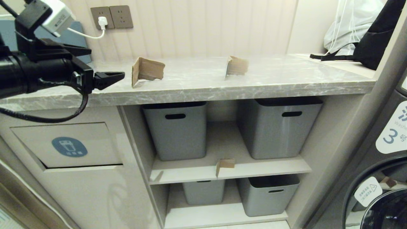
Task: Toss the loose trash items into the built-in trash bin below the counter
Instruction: Pick up the garbage
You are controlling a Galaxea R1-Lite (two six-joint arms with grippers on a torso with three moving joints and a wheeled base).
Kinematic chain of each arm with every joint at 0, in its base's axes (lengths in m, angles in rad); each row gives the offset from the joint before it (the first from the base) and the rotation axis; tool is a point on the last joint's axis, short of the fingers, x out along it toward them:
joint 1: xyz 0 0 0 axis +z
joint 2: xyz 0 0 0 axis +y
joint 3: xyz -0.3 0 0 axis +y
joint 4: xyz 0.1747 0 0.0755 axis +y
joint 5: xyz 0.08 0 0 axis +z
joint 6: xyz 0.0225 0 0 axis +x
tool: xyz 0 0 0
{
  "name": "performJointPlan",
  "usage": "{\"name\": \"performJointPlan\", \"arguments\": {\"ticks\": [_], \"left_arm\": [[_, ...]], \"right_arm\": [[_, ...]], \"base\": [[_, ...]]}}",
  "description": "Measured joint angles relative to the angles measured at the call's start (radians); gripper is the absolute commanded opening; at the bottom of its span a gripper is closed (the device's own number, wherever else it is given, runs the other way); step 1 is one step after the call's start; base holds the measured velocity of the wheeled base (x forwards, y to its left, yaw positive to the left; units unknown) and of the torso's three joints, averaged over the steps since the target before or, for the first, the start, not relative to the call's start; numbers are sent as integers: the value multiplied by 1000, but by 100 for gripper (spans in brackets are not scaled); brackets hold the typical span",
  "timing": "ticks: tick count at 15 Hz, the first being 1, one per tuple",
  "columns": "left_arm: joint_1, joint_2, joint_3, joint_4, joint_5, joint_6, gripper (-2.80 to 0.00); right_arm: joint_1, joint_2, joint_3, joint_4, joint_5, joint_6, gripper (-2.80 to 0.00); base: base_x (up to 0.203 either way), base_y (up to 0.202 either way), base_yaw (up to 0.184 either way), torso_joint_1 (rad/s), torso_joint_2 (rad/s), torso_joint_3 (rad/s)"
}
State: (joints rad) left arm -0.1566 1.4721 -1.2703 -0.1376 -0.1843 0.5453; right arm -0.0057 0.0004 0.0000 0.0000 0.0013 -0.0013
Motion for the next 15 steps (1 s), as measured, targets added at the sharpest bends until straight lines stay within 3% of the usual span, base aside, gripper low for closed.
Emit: {"name": "performJointPlan", "arguments": {"ticks": [5,14,15], "left_arm": [[-10,71,-92,88,6,1,0],[-24,232,-256,99,39,1,0],[-24,242,-269,99,40,0,-280]], "right_arm": [[0,0,0,0,0,0,-280],[0,0,0,0,0,0,-280],[0,0,0,0,0,0,-280]], "base": [[0,0,0,0,0,0],[0,0,0,0,0,0],[0,0,0,0,0,0]]}}
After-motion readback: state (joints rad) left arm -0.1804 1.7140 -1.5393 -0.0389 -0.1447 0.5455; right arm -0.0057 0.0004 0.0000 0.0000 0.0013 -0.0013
